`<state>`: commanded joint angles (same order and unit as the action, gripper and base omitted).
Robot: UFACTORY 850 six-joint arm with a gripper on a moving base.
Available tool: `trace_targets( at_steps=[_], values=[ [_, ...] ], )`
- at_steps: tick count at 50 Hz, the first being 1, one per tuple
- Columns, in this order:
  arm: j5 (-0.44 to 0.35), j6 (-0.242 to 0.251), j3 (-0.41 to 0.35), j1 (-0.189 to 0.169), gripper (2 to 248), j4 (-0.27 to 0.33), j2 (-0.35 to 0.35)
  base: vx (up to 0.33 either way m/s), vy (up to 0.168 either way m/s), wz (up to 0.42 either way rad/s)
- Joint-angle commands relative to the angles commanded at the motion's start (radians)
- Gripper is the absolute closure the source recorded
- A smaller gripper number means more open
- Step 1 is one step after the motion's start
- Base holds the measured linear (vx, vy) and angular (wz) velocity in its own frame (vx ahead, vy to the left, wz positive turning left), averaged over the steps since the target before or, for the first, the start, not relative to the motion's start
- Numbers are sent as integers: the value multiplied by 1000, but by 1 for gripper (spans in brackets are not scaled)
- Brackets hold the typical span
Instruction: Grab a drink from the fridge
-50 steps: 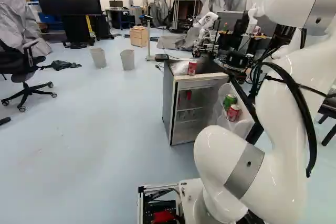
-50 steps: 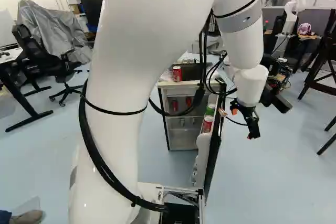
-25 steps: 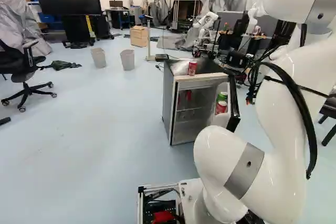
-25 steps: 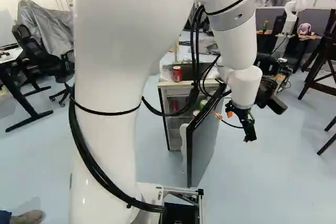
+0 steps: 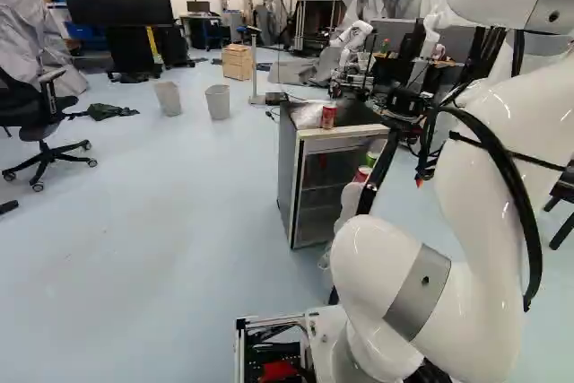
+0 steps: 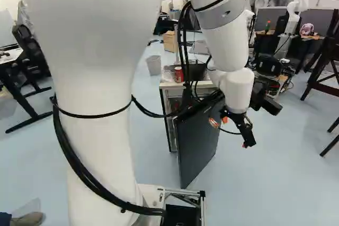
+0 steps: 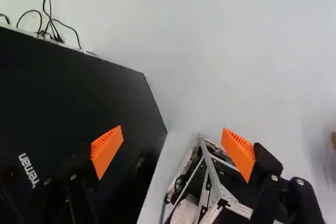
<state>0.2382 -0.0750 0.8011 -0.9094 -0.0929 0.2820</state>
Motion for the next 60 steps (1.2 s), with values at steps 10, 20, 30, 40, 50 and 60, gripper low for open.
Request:
trace_targets(
  at_steps=[10,20,30,40,50,60],
  values=[
    [-11,0,-52,12,3,89,-41,0,0,0],
    [-22,0,-102,26,3,185,-81,0,0,0],
    [-33,0,-152,42,3,284,-122,0,0,0],
    [-45,0,-202,60,3,382,-164,0,0,0],
    [-64,0,-249,82,3,465,-206,0,0,0],
    [-96,0,-294,109,3,543,-247,0,0,0]
  ],
)
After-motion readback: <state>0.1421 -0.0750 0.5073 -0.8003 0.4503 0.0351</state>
